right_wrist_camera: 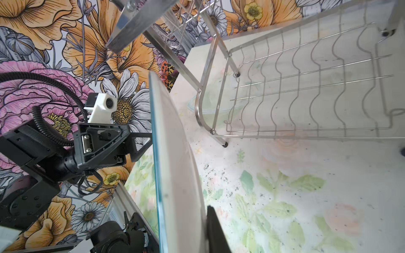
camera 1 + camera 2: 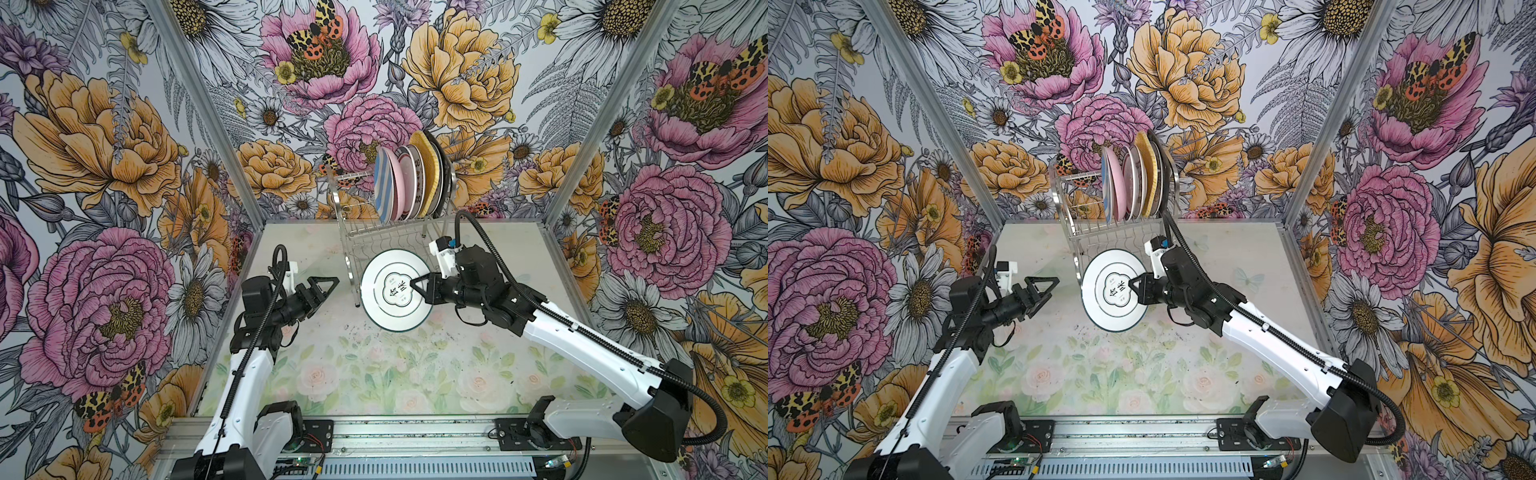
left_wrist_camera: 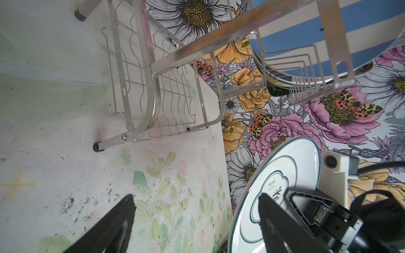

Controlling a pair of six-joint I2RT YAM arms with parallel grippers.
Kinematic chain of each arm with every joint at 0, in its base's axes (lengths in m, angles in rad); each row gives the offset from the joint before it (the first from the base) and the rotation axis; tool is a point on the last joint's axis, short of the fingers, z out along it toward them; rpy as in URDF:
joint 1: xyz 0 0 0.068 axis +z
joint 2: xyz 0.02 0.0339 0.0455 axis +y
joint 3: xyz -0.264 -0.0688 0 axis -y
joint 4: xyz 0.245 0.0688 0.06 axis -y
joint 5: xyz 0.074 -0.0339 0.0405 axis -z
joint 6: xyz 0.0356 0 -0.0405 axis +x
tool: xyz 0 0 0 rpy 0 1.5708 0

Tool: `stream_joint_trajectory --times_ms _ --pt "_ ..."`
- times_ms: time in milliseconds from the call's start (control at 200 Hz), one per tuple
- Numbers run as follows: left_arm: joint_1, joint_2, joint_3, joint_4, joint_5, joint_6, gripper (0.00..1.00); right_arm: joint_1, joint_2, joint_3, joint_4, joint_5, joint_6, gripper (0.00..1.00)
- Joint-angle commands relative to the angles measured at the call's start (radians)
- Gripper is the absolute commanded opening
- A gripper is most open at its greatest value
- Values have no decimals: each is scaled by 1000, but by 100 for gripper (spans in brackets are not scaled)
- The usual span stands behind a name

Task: Load plates into a dish rack
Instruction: Place the plate on the dish rack.

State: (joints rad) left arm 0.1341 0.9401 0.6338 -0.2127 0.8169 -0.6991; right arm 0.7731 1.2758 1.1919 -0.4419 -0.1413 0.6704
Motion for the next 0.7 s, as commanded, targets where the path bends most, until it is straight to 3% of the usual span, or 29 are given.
stream_joint_trajectory --times_ms 0,315,691 --pt "7 24 42 -59 -91 94 90 53 -41 115 -87 207 -52 0" --pt "-4 78 74 -82 -193 176 91 134 23 367 -221 458 -114 0" --pt "-24 107 80 -78 -223 197 94 180 316 868 -297 727 -311 0"
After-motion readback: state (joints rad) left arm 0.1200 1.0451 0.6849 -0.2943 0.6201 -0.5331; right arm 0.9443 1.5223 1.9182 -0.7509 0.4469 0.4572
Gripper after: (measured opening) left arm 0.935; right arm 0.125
